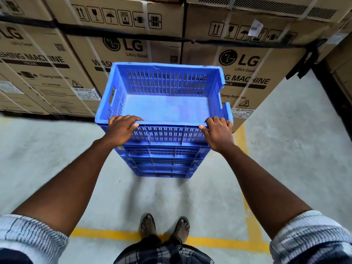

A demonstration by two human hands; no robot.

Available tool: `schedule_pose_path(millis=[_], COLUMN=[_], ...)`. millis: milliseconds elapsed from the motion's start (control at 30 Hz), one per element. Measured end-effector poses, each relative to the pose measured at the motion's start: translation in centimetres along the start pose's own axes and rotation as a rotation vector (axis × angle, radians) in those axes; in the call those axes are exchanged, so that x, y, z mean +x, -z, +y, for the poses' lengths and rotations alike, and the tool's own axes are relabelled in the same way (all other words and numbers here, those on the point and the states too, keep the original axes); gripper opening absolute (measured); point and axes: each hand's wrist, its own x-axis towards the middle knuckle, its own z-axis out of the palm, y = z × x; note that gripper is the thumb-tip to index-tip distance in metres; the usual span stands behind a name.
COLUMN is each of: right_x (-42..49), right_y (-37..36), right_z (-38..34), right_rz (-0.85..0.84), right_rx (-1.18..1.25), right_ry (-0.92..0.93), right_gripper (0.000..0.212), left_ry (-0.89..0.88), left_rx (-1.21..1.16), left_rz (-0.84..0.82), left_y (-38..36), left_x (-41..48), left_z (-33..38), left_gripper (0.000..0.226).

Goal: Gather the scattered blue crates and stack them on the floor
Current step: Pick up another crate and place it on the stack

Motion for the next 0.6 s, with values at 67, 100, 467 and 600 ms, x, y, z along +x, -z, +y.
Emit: schedule_pose_path(millis=[67, 100, 467, 600], right_x=[-0.2, -0.2, 0.2, -1.1], right_y=[0.0, 0.1, 0.6, -0.1], right_z=[0.0, 0.1, 0.7, -0.1], right_rz=[-0.004, -0.012, -0.032, -0.023], right_rx=[0.016, 0.033, 0.064, -0.020], right_ry=[-0.002, -0.002, 0.011, 0.018], right_gripper=[0.044, 0.044, 0.046, 0.057], left_ry=[0.011, 0.017, 0.021, 0.059], left_rx=[0.020, 0.032, 0.070, 0.035], left_rz=[0.012, 0.021, 0.116, 0.090], left_y=[0.0, -0.1, -1.3, -2.3], left_x=[-0.1, -0.3, -1.3, -2.9], left_z=[0.3, 0.5, 3.1, 4.1], left_gripper=[0.034, 0.034, 0.043, 0.066])
